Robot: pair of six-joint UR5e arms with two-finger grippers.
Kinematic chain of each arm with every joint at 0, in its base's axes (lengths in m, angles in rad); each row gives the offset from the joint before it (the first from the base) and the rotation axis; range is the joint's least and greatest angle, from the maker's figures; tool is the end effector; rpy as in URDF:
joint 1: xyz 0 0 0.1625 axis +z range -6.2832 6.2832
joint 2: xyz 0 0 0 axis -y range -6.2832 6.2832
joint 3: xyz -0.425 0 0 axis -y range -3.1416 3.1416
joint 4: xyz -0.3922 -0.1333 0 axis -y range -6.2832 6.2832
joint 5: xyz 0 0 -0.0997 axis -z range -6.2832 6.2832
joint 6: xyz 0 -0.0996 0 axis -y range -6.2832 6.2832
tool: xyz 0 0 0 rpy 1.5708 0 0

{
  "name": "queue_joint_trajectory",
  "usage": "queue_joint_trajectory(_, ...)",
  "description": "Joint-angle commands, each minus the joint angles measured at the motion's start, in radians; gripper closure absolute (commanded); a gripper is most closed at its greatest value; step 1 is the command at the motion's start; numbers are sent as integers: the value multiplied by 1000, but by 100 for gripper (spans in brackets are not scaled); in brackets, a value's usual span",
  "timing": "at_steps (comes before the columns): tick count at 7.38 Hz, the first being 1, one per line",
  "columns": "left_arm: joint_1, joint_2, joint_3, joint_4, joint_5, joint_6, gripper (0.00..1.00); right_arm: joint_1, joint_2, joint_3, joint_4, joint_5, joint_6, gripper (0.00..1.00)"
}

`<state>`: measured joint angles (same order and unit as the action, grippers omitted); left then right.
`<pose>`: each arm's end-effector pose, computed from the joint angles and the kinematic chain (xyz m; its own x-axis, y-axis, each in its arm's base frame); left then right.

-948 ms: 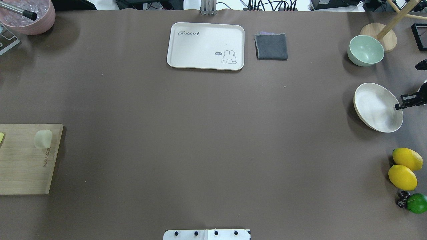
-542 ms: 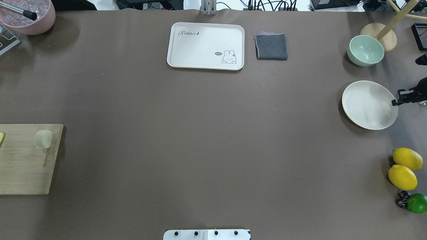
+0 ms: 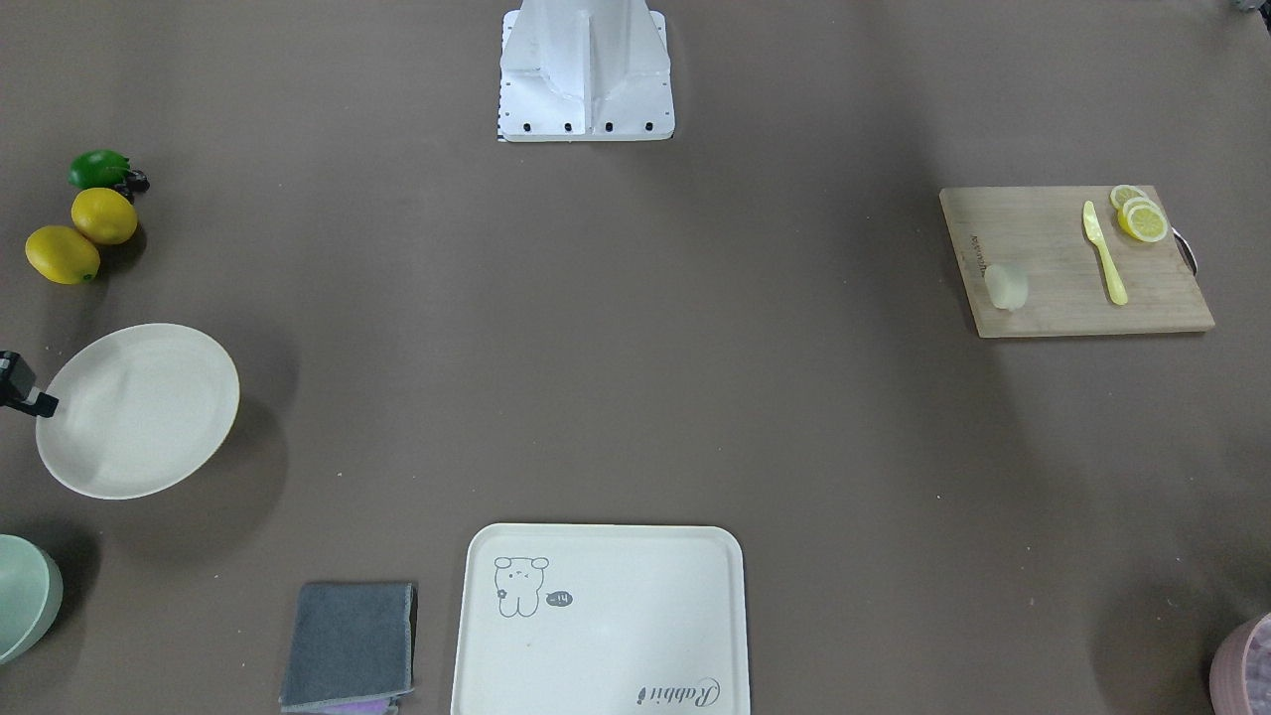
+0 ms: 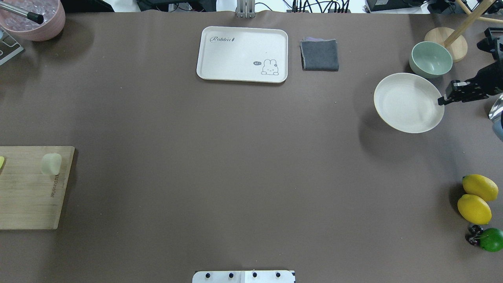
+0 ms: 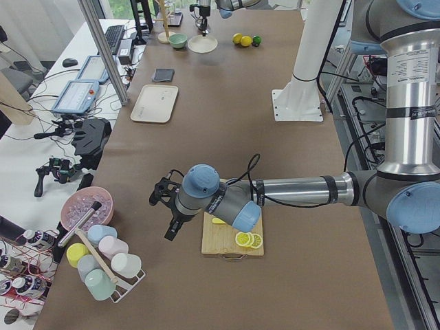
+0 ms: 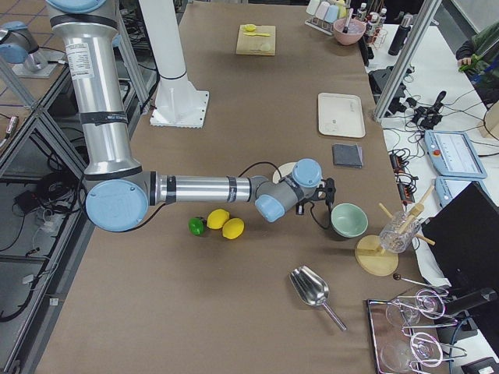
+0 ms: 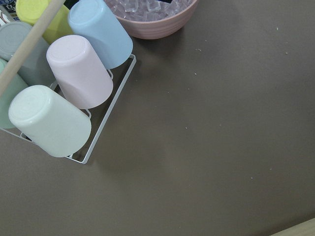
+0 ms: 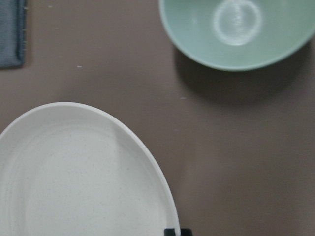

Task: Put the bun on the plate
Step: 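Carry the white plate toward table center while left gripper reaches the bun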

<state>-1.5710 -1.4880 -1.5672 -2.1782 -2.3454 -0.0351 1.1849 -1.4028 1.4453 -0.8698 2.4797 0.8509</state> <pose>-0.0637 -0.4775 0.6320 0.7143 0.3174 -0.6237 0.0253 0.8790 0.4762 -0.1667 -0.5558 0.5424 0.4512 0.0341 0.8918 -0.0944 0.9955 0.0097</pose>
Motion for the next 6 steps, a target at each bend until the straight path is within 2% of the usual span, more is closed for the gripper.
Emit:
queue_joint_trajectory(1,0,0,6,0,0,-2,2,-182,77,166,-1,-103,274,100)
queue_joint_trajectory(2,0,-3,-5,2,0,-32,2,-293,115,211,-6,-237,380,100)
queue_joint_trajectory(3,8,-12,-26,-23,-15,-195,2,-385,157,217,-12,-343,442,100)
queue_joint_trajectory(4,56,-2,-42,-119,-55,-370,2,-443,195,219,-49,-420,479,100)
queue_joint_trajectory(5,127,11,-81,-171,-46,-535,2,-483,223,225,-82,-468,482,100)
queue_joint_trajectory(6,244,29,-168,-169,42,-686,2,-523,240,248,-127,-516,503,100)
